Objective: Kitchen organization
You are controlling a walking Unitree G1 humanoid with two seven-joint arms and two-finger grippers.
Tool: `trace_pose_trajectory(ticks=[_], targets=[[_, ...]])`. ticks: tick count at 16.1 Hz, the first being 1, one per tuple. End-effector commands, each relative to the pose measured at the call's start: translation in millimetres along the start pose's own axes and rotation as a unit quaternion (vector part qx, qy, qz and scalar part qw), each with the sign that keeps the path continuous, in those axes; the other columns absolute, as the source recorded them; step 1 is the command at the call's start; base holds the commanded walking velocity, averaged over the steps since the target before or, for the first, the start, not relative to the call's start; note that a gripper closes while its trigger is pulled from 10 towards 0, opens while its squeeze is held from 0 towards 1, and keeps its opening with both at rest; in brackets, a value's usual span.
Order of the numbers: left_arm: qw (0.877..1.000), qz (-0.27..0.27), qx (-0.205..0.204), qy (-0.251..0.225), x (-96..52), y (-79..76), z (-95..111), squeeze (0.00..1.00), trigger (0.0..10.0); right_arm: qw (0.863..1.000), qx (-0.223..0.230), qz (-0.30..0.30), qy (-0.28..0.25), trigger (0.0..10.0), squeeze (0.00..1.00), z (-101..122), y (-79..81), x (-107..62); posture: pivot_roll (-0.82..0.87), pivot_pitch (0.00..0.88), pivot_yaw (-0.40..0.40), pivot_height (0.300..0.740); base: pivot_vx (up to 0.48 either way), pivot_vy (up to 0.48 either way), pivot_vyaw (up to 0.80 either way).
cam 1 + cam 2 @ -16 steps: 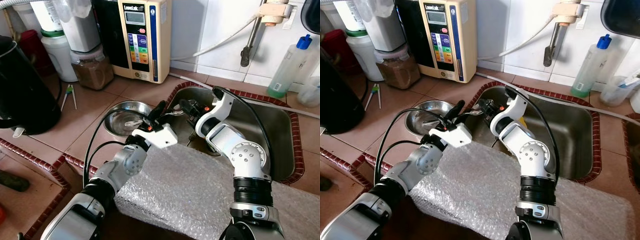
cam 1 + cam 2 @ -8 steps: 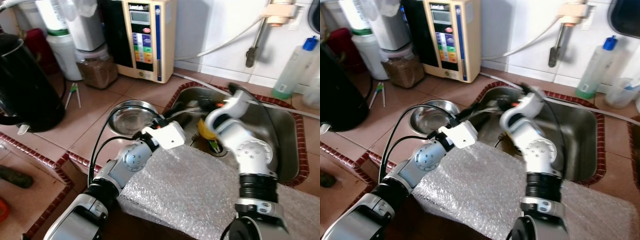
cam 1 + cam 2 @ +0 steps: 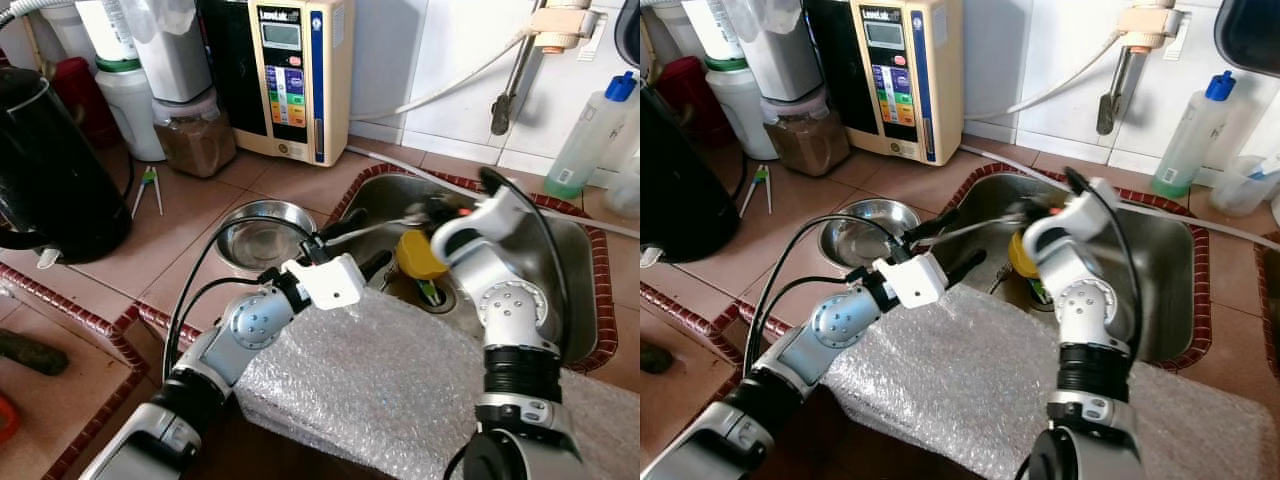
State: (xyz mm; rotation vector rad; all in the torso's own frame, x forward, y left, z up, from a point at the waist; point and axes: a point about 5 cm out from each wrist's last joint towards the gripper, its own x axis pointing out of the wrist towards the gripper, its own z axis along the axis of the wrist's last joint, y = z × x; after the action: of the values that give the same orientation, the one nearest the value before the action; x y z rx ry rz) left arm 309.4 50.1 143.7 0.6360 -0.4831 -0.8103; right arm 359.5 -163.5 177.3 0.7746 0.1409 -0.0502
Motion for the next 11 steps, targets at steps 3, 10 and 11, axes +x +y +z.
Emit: trace_pose_trajectory(ticks=[3, 10, 11], targets=[[0.997, -0.009, -0.07, 0.018, -7.0, 1.2, -2.3, 1.0, 10.0, 0.995, -0.07, -0.044, -0.061, 0.0, 0.0, 18.7, -12.6, -0.1, -0.05, 0.004, 0.063, 0.74, 0.0, 0.0, 0.0], [0.971, -0.061, -0.226, 0.051, -16.9, -5.6, -0.6, 1.0, 10.0, 0.946, -0.312, -0.054, -0.065, 0.0, 0.0, 5.5, -49.9, -0.3, -0.05, 0.004, 0.061, 0.74, 0.0, 0.0, 0.0], [0.969, -0.064, -0.233, 0.055, -18.6, -5.7, -1.5, 1.0, 10.0, 0.933, -0.352, -0.047, -0.059, 0.0, 0.0, 2.7, -55.0, -1.0, -0.05, 0.004, 0.061, 0.74, 0.0, 0.0, 0.0]])
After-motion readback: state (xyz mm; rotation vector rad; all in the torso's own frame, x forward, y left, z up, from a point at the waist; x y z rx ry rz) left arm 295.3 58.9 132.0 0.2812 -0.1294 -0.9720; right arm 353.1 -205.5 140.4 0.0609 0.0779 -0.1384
